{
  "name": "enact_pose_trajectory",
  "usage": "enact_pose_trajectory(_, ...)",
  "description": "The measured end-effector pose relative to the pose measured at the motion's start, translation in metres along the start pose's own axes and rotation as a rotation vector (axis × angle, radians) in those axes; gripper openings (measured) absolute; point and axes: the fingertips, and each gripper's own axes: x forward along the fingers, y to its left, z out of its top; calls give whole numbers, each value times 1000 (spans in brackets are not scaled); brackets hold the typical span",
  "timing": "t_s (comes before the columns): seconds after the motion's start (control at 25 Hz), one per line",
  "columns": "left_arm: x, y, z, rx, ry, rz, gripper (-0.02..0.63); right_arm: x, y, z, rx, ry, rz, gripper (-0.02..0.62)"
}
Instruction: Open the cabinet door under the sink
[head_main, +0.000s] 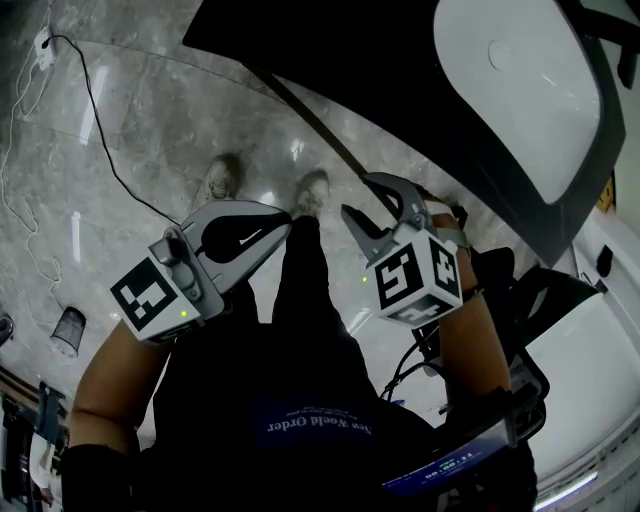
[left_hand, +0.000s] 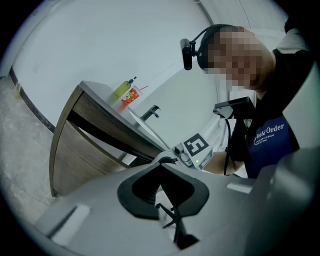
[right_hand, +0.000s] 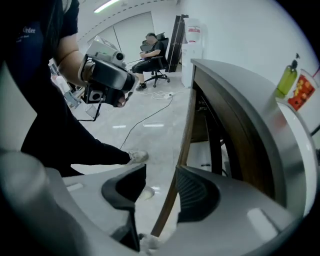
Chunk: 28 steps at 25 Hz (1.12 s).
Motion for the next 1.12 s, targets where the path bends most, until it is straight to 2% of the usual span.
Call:
enact_pose_trajectory(0.28,-10,-2,3,-12,-18,10,3,0,5,3,142,-81,152,180)
enact_pose_trajectory(0.44,-15,-3,2,-19,-28,12,3,2,13,9,188,-99,222,134)
enact_pose_trajectory(0.56,-21,-2,1,-23,-34,17,3,4,16,12,206,-98,241,102)
enact_pose_trajectory(0.68,-28,0,1,-28,-44,22,3,4,18,13,212,-96,249,100)
enact_pose_trajectory(0.84,-31,0,15,-29,-130,15,3,6,24,16,217,-100,271,94)
enact_pose_trajectory(1.12,-44,1,1,-31,-67,36,3,11,42,25,191,-95,303,84)
